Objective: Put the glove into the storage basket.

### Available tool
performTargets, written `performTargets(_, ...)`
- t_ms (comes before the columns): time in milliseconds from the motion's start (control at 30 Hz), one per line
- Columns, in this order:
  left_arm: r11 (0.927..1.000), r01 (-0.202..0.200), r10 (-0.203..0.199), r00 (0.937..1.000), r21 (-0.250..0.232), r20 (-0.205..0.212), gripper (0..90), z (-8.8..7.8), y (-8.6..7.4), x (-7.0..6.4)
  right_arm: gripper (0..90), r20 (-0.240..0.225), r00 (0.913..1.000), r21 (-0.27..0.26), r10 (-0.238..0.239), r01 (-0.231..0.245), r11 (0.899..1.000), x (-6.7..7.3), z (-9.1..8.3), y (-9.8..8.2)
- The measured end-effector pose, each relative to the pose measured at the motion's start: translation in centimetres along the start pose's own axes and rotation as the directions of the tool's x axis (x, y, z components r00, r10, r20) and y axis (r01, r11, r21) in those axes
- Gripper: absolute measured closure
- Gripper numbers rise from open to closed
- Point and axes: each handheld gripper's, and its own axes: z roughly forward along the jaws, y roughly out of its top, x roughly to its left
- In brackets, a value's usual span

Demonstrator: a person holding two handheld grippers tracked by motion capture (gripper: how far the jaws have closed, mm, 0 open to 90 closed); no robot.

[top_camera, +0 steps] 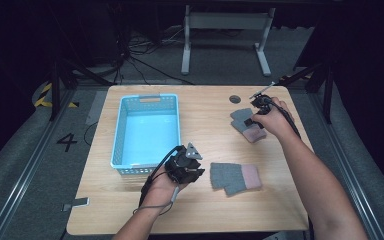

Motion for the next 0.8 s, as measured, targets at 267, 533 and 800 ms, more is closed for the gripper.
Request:
performTargets(267, 1.0, -0.001, 0.001, 1.0, -0.002, 0.001, 73.0, 0.1, 0.0, 0.0, 53.7, 0.016, 0.9987, 0.012, 0.048, -0.048, 0.999, -0.7, 1.8, 0.0)
performTargets(533, 1.0, -0.004, 0.004, 1.0, 0.006, 0.005, 72.8, 0.3, 0.0, -0.1, 54.6, 0.014, 0.9964, 0.031, 0.083, -0.084, 0.996, -1.2, 3.0, -0.2)
performTargets(800, 0.9999, -0.011, 0.011, 0.9999, 0.009, 0.01, 71.9, 0.3, 0.1, -0.3, 64.9, 0.03, 0.992, 0.038, 0.122, -0.124, 0.992, -1.1, 3.5, -0.3)
